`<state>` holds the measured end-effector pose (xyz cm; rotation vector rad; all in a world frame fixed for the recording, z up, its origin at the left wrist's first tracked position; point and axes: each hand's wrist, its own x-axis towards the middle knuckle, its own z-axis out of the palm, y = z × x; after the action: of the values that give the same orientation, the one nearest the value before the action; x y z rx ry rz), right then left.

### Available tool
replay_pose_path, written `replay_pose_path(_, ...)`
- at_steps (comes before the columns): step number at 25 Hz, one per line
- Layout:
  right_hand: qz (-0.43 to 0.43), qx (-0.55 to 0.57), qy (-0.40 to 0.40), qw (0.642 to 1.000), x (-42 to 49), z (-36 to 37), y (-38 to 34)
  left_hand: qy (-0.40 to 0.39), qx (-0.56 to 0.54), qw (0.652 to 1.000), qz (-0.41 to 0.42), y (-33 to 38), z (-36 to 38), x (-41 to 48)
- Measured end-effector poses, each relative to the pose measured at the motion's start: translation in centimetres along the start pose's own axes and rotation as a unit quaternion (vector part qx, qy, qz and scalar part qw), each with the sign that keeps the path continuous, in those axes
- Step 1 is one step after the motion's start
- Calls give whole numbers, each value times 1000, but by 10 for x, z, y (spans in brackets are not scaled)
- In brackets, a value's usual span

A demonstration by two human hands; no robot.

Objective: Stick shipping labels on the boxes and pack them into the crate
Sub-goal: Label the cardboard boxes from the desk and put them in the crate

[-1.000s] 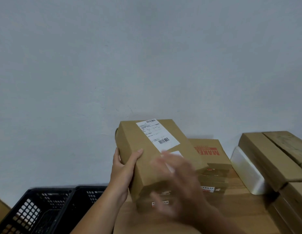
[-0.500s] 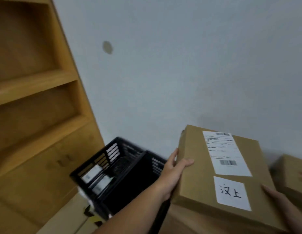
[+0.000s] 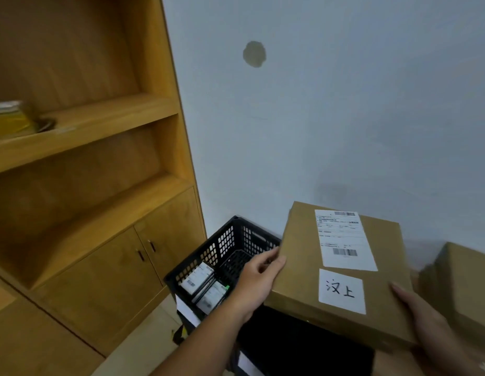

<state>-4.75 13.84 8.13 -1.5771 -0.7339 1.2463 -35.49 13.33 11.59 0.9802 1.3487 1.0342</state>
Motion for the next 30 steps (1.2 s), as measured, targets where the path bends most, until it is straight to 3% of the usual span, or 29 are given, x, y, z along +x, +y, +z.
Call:
replay_pose_path(2, 48, 9, -32, 998, -21, 72, 2, 11, 30, 999, 14, -1, -68, 18)
replay_pose_path(9, 14, 43, -28, 999, -30, 236, 14, 18, 101, 993, 59, 16, -217, 83)
replay_pose_path(20, 20, 52, 16, 998, 107, 362, 61, -27, 183, 983, -7, -34, -272, 270)
replay_pose_path(30, 68, 57, 112, 990, 221, 436, 214, -93, 249, 960, -83, -187, -283, 429)
